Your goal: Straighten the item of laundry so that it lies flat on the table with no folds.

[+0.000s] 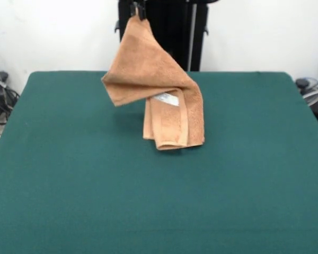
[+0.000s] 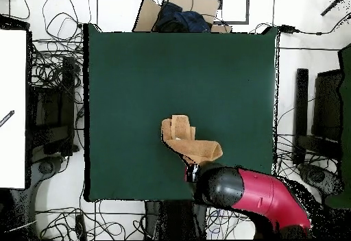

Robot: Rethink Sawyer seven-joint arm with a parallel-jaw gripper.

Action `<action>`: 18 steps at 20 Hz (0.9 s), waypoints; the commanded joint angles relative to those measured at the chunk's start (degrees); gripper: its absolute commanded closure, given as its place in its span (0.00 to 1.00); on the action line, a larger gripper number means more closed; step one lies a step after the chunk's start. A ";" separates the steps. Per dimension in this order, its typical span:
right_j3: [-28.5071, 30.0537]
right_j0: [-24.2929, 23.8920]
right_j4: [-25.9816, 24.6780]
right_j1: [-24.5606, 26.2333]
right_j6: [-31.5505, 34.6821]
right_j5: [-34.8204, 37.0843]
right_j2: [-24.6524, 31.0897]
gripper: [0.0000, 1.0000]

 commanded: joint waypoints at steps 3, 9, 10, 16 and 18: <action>3.09 0.68 6.39 -11.69 -6.15 13.18 2.97 1.00; -0.90 2.22 9.08 -18.73 -7.18 24.29 2.04 1.00; -1.77 2.55 8.88 -19.82 -7.17 25.70 1.81 1.00; -3.80 3.13 9.76 -22.83 -7.55 30.99 0.69 1.00; -2.73 3.13 11.08 -22.38 -7.83 29.46 0.30 1.00</action>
